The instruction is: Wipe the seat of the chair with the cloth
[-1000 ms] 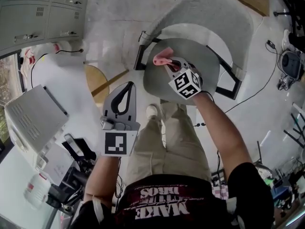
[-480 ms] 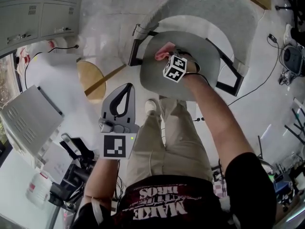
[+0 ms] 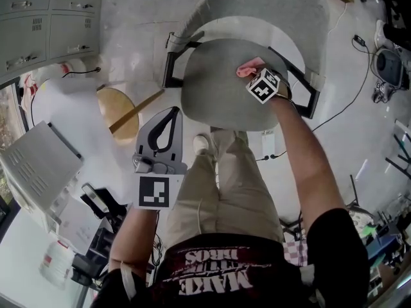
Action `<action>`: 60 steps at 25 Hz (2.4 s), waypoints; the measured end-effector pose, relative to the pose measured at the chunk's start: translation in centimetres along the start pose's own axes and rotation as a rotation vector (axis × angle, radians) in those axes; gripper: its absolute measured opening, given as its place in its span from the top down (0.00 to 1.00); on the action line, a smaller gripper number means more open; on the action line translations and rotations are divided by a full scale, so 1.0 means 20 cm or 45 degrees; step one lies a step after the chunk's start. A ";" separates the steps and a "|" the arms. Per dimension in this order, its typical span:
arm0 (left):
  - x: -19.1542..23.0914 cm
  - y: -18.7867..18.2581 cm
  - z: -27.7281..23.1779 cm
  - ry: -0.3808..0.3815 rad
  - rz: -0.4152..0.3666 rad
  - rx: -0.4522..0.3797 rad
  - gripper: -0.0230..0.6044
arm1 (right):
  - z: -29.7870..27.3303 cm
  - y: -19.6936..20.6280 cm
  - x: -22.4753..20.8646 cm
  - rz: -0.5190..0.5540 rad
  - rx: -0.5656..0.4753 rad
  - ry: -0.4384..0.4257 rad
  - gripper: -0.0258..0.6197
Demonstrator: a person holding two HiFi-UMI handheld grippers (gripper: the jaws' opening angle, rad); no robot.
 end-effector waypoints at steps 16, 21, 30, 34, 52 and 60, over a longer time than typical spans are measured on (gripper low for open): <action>-0.03 -0.06 0.20 0.019 -0.041 -0.046 0.95 | 0.10 -0.17 0.36 0.206 -0.002 -0.039 0.91; -0.03 0.00 0.31 0.021 -0.048 0.008 0.95 | -0.07 -0.41 0.73 0.361 -0.089 -0.190 0.91; 0.01 0.08 0.33 0.009 -0.048 0.035 0.95 | -0.24 -0.43 0.74 0.268 -0.042 -0.250 0.91; 0.00 0.07 0.31 0.026 -0.050 0.021 0.95 | -0.14 -0.23 0.58 0.268 0.055 -0.214 0.91; -0.04 -0.03 0.31 0.111 -0.082 -0.035 0.95 | 0.14 -0.16 0.62 0.074 -0.012 -0.137 0.91; -0.03 -0.01 0.39 0.098 -0.081 -0.007 0.96 | -0.20 -0.34 1.13 0.235 0.026 -0.293 0.91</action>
Point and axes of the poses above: the fingertips, and each gripper's own axes: z backward along the fingers, x to its left, y out of its underside, the point moved 10 cm from there along z, backward along the fingers, and after that the axes turned 14 degrees about -x, right-handed, at the moved point
